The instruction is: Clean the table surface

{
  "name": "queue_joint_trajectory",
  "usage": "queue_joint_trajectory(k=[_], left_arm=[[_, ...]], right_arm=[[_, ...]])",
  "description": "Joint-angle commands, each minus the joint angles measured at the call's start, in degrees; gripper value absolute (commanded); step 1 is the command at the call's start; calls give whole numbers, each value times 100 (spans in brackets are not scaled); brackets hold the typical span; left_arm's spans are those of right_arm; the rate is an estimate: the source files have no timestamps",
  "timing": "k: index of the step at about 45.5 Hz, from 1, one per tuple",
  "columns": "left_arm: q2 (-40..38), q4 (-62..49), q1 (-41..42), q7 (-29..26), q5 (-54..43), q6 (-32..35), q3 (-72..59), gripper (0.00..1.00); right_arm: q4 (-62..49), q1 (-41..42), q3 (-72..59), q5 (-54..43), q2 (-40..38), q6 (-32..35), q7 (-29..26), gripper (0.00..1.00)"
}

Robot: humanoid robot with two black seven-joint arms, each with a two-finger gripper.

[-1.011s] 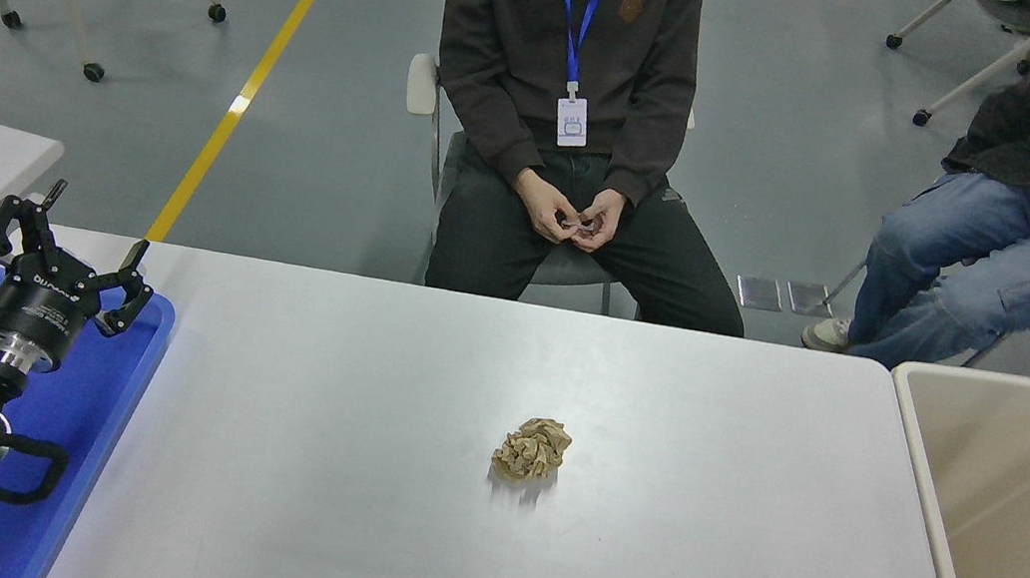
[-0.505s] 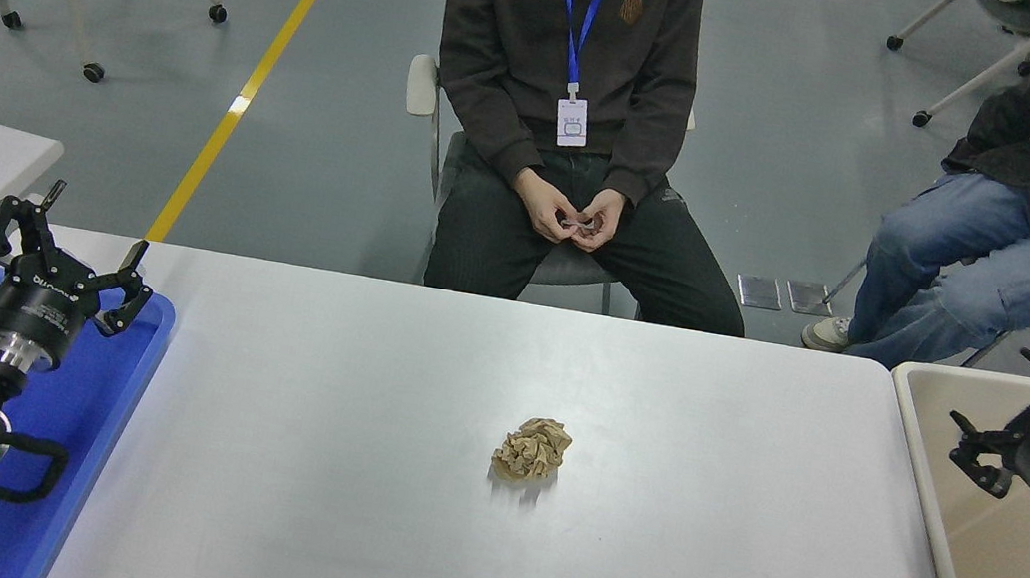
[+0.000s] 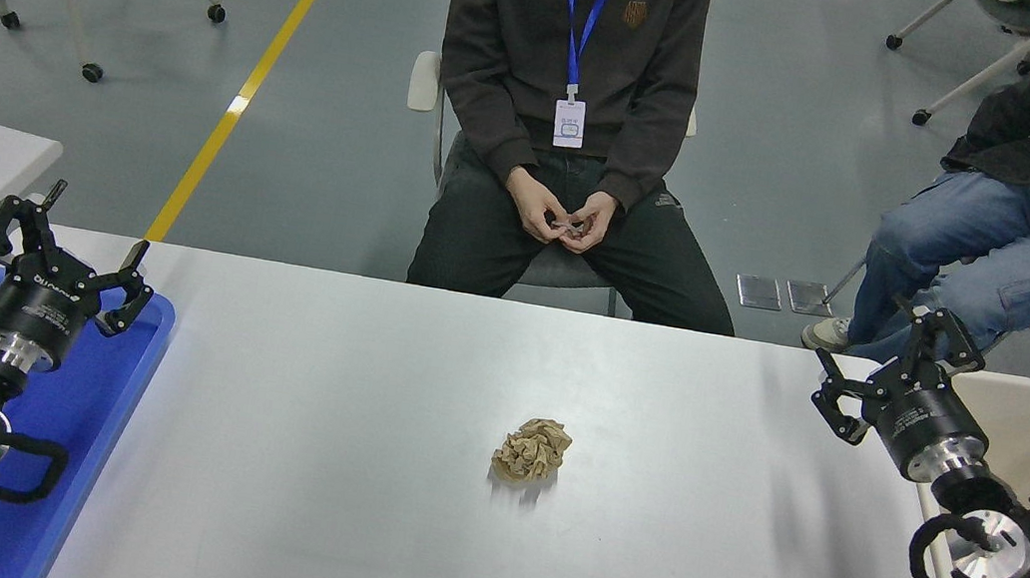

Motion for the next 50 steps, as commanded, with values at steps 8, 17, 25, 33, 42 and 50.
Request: queue_joint_trajectory(k=[8, 17, 25, 33, 42, 50], left_arm=[[0, -6, 0, -2, 0, 0, 1, 100], [0, 3, 0, -2, 0, 0, 1, 100], [0, -6, 0, -2, 0, 0, 1, 100], [0, 3, 0, -2, 0, 0, 1, 100], [0, -6, 0, -2, 0, 0, 1, 100], [0, 3, 0, -2, 0, 0, 1, 100]], right_arm=[[-783, 148, 10, -139, 395, -7, 628, 100], [-774, 165, -7, -130, 387, -16, 619, 100], [-765, 130, -148, -130, 317, -7, 619, 100], [-756, 148, -271, -147, 246, -60, 575, 100], [-747, 280, -930, -130, 114, -174, 575, 100], [-642, 280, -1044, -139, 53, -192, 575, 100]])
